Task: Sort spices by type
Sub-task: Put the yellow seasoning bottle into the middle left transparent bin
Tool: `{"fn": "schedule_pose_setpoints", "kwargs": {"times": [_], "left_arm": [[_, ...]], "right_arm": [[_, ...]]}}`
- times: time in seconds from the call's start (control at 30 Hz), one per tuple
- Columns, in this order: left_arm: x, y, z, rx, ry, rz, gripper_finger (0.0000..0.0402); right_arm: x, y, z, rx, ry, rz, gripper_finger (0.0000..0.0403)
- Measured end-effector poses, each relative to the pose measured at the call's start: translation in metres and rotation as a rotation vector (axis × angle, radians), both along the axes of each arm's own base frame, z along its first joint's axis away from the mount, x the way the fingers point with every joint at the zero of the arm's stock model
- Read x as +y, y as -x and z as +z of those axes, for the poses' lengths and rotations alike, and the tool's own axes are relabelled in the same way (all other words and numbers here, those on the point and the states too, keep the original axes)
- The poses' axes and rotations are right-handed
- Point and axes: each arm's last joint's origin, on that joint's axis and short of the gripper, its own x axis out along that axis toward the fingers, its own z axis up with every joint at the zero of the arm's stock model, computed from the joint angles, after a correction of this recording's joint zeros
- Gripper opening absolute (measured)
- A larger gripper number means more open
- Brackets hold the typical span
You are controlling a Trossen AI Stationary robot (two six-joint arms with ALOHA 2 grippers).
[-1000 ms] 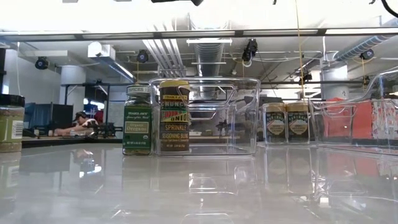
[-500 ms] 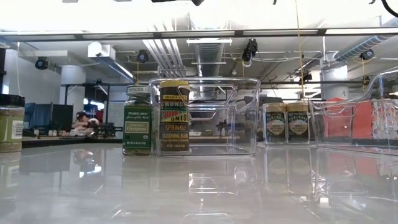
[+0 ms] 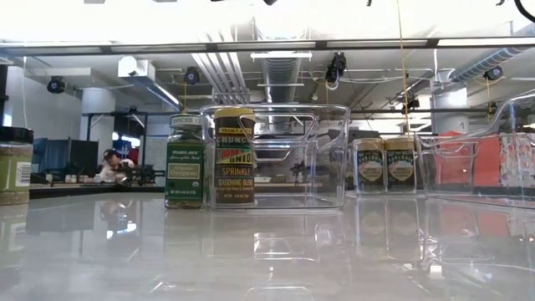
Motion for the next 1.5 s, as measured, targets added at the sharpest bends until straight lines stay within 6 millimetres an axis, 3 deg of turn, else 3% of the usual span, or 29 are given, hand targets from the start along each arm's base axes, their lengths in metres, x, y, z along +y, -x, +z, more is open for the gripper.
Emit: {"fn": "schedule_pose_setpoints", "kwargs": {"times": [0.1,0.23,0.43,0.77,1.07,1.3,1.5], "left_arm": [[0.000,0.000,-0.001,0.003,-0.002,-0.002,0.0208],[0.003,0.002,0.006,-0.015,0.005,-0.002,0.0208],[0.016,-0.006,0.033,-0.057,-0.054,-0.025,0.0208],[0.065,-0.068,0.055,-0.227,-0.114,-0.169,0.0208],[0.114,-0.108,0.043,-0.276,-0.103,-0.411,0.0208],[0.133,-0.141,0.038,-0.291,-0.122,-0.583,0.0208],[0.134,-0.163,0.028,-0.286,-0.143,-0.695,0.0208]], "right_arm": [[0.002,0.002,0.000,0.010,-0.008,-0.002,0.0329],[0.003,0.008,0.002,0.038,-0.004,0.000,0.0322],[0.001,0.024,0.018,0.055,-0.011,-0.004,0.0308],[0.007,0.048,0.039,0.053,-0.026,-0.018,0.0294],[0.026,0.079,0.038,0.199,-0.023,-0.083,0.0311],[0.042,0.096,0.034,0.267,0.001,-0.144,0.0310],[0.048,0.103,0.033,0.287,0.002,-0.187,0.0313]]}}
